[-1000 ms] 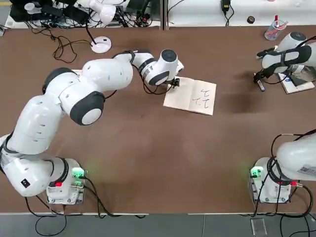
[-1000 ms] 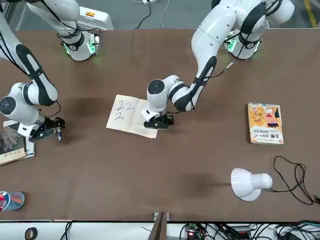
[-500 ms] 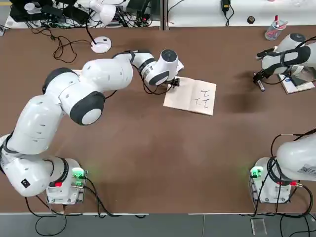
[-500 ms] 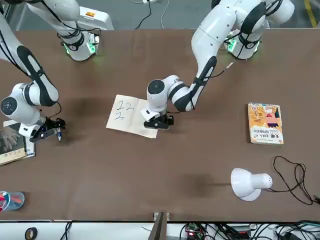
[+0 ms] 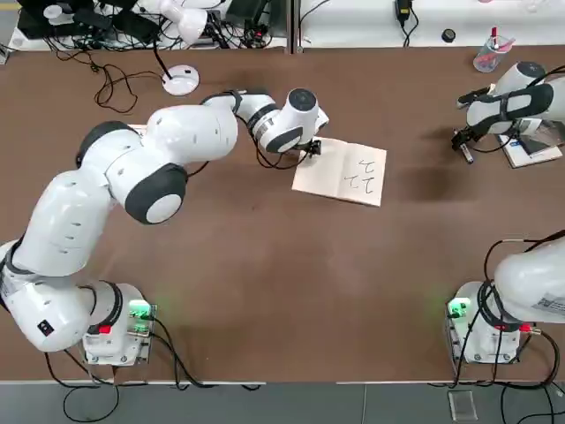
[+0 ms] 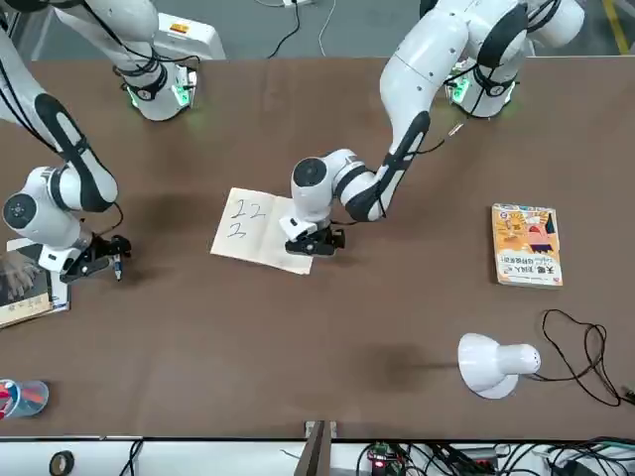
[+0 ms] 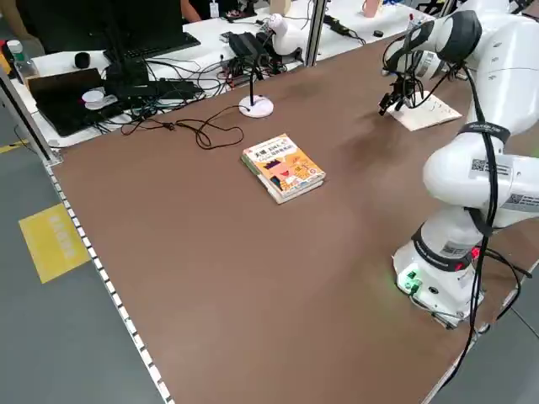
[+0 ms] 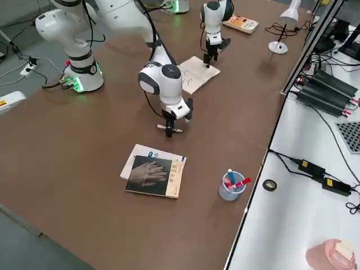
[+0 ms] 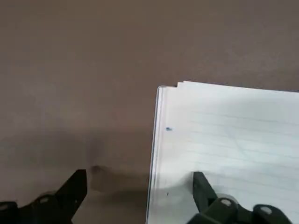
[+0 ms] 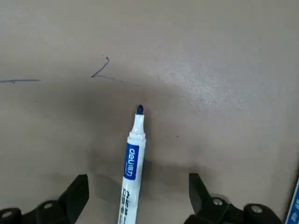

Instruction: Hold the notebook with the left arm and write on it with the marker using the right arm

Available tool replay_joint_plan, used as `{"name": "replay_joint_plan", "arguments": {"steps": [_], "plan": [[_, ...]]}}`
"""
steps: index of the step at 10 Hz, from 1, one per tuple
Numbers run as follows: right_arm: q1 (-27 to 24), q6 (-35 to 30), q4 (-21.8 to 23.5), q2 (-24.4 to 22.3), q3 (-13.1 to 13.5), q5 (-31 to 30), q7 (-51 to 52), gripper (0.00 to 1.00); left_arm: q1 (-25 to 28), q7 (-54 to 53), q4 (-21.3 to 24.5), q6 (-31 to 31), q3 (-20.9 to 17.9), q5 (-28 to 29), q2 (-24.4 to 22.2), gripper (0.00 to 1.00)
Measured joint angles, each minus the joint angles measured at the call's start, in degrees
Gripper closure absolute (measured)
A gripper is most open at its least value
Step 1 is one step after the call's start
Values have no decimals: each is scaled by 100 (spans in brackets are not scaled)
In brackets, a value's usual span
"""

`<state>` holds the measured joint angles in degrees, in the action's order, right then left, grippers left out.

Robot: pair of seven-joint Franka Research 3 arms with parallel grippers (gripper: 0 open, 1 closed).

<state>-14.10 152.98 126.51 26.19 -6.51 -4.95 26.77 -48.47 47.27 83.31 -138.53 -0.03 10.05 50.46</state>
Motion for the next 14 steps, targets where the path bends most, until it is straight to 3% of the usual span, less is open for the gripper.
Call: {"name": "replay_joint_plan", "arguments": {"steps": [1,2,3,4,6,9,11,12,14], "plan": [[0,17,0,8,2,0,0,8,0,0,0,0,0,0,0,0],[0,45,0,17,5,0,-1,15,0,0,0,0,0,1,0,0],[-1,103,0,29,11,0,-3,22,0,0,0,0,0,1,0,0],[-3,159,0,42,20,0,-7,37,0,0,0,0,0,1,0,0],[-8,195,3,41,28,0,-12,40,0,0,0,0,0,1,1,0],[-16,266,20,21,30,0,-23,53,-1,0,-1,-2,0,2,2,0],[-21,301,22,11,29,0,-29,69,-1,0,-1,-6,0,2,3,0],[-21,314,27,6,27,0,-43,83,-1,0,-1,-12,0,2,6,0],[-29,347,45,1,25,3,-95,83,-2,0,-1,-49,0,3,22,0]]}}
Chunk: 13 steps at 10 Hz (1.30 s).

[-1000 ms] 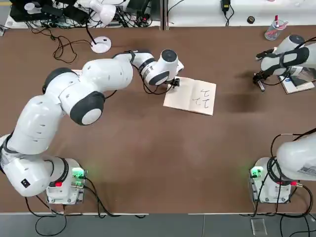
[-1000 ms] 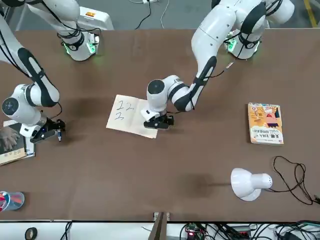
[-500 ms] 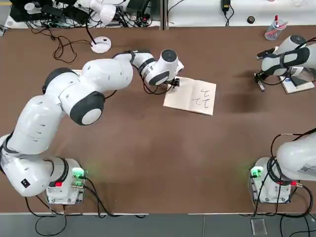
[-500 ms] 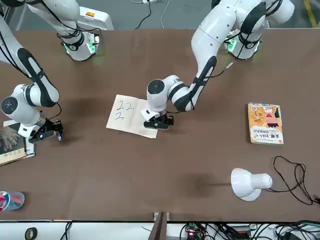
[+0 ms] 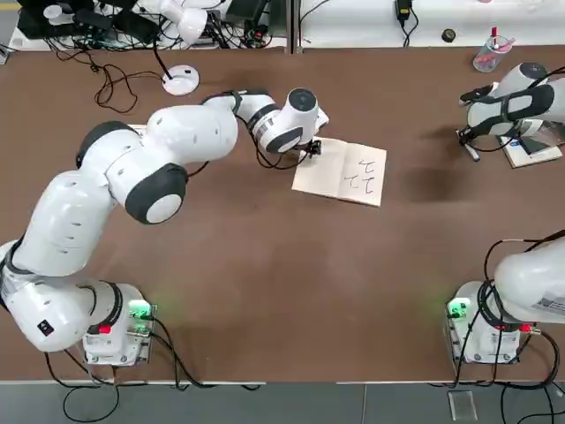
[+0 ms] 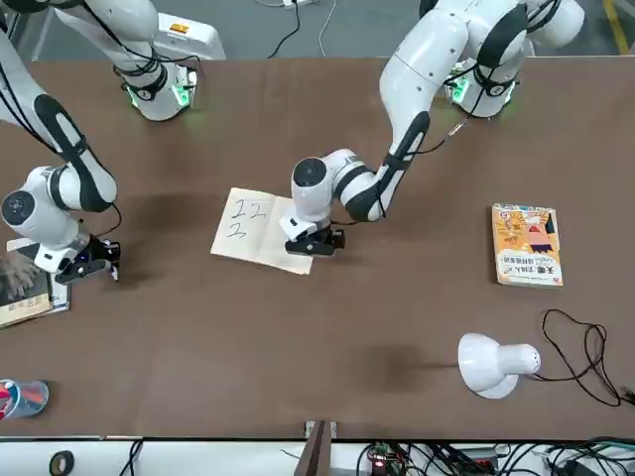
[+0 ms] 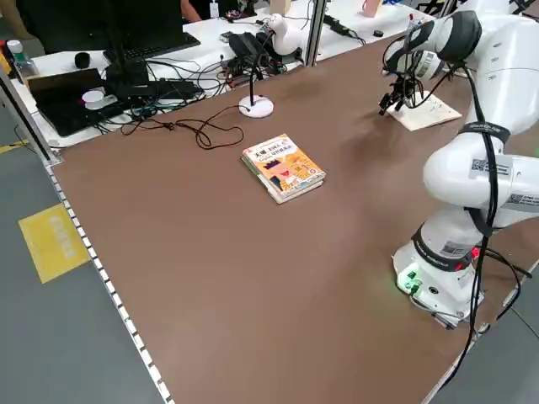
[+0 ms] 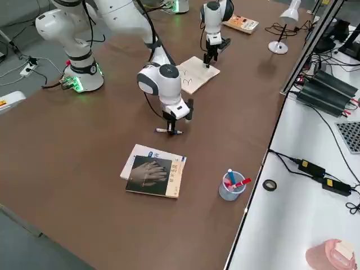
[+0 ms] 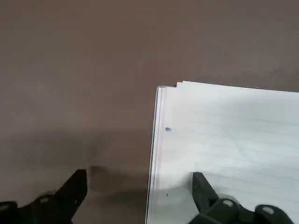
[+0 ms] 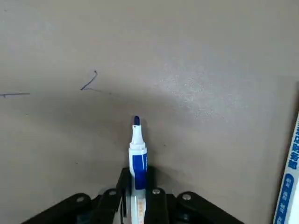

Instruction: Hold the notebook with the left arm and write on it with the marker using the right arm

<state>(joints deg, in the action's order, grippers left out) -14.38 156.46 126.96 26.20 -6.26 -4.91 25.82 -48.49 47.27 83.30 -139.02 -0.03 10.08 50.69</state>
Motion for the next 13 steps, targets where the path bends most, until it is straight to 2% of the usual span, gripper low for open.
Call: {"name": "replay_joint_plan", "arguments": {"steps": [3,5,7,10,13], "plan": [[-3,11,5,-2,0,6,-223,83,-2,0,-3,-54,0,0,28,0],[7,-103,-33,0,-6,80,-750,83,-2,0,-8,-60,0,0,35,0],[149,-1092,-314,-27,-74,716,-1258,83,-2,0,-11,-60,0,0,39,0],[564,-3054,-1135,-151,-127,1947,-1834,83,-3,0,-14,-60,0,0,41,0],[830,-4149,-1717,-358,-141,2733,-2736,83,-3,0,-15,-60,0,0,43,0]]}}
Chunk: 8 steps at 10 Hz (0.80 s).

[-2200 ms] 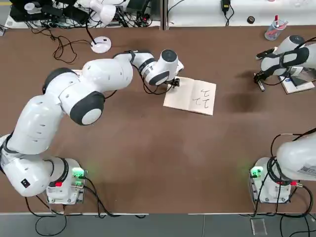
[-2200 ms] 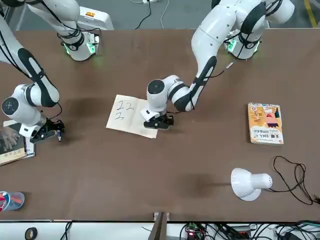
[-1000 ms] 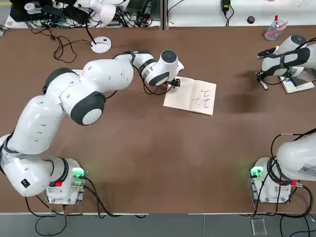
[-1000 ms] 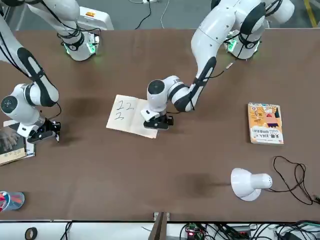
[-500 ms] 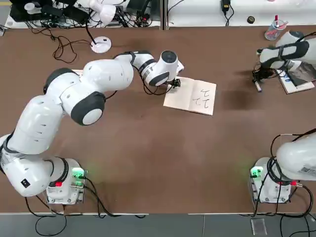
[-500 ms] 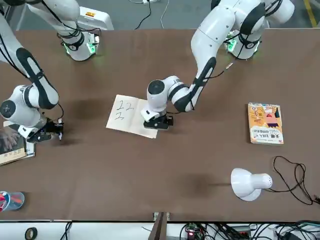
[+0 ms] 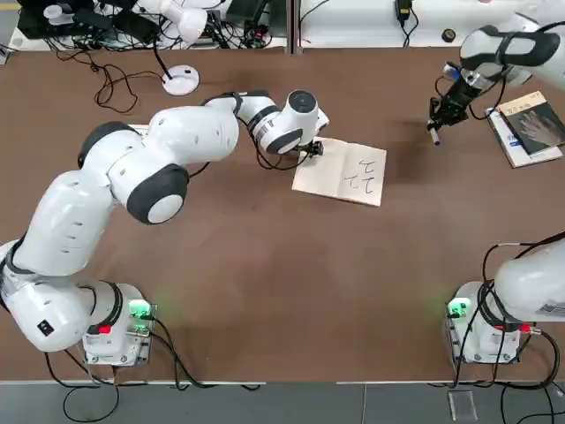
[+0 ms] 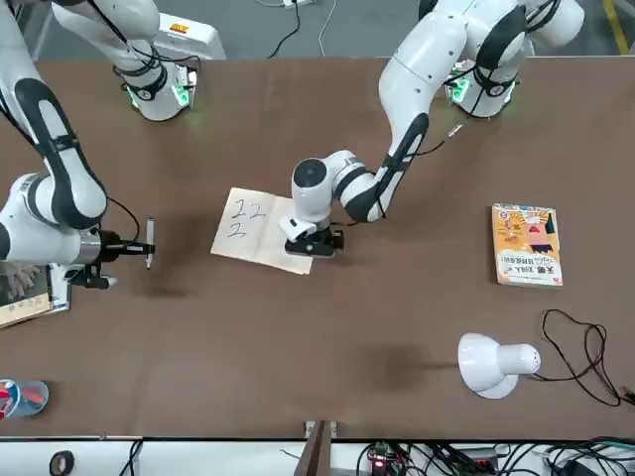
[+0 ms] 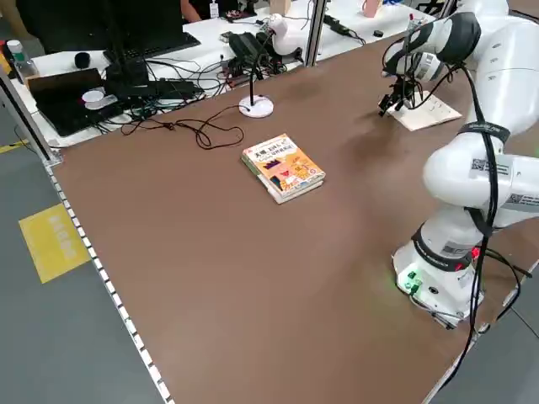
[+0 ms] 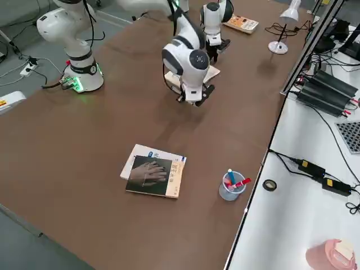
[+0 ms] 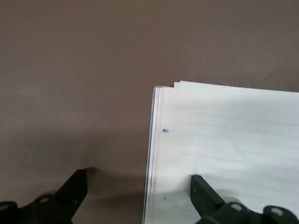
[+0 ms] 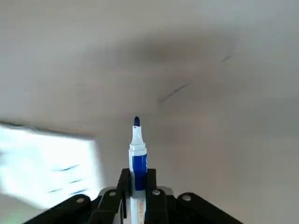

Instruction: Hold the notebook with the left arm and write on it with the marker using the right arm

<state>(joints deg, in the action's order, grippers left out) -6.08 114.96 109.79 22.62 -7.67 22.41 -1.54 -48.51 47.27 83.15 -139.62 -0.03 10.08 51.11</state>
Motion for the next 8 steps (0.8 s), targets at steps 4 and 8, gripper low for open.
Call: {"name": "replay_joint_plan", "arguments": {"steps": [4,8], "plan": [[362,-319,-69,-197,-7,1464,-1060,83,0,0,-1,0,0,0,1,0],[453,-554,55,-275,8,2908,-1857,83,0,0,-2,0,0,0,2,0]]}}
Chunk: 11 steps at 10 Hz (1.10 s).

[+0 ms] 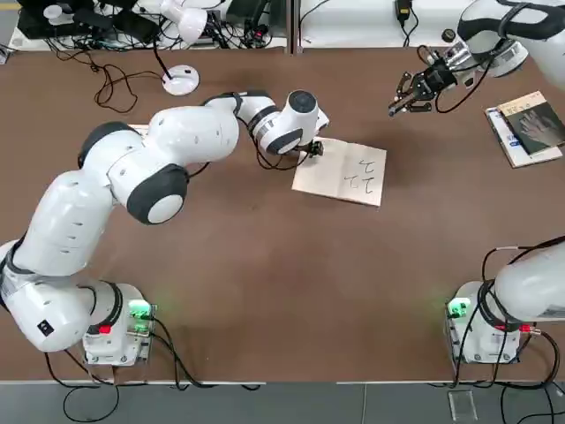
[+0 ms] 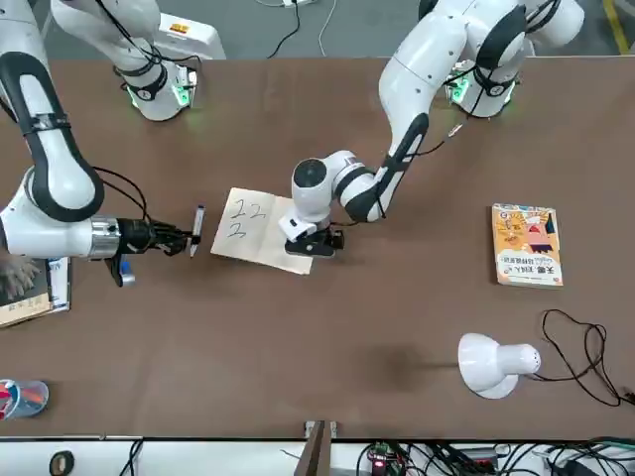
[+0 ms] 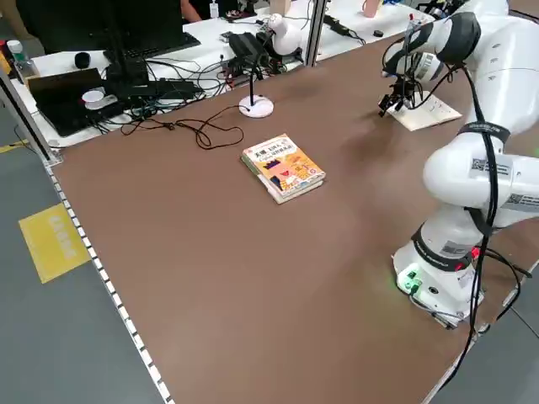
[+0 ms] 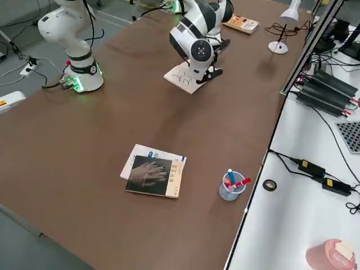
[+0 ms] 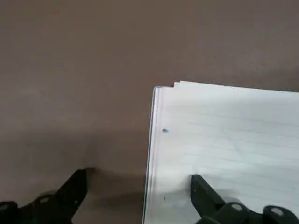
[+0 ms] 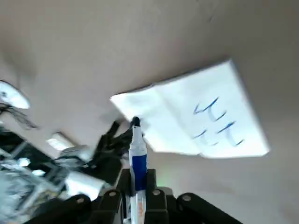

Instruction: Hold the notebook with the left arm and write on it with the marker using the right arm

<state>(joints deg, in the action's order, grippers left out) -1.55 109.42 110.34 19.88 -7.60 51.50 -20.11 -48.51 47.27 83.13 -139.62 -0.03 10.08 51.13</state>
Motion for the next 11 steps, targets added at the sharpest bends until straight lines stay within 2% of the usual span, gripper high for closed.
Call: {"name": "replay_joint_plan", "arguments": {"steps": [4,8,11], "plan": [[-10,-10,552,1,27,1048,-82,83,0,0,0,0,0,0,1,0],[-9,-10,1128,10,26,1529,-59,83,0,0,-1,0,0,0,1,0],[20,25,1489,10,17,1920,376,83,0,0,-1,0,0,0,1,0]]}}
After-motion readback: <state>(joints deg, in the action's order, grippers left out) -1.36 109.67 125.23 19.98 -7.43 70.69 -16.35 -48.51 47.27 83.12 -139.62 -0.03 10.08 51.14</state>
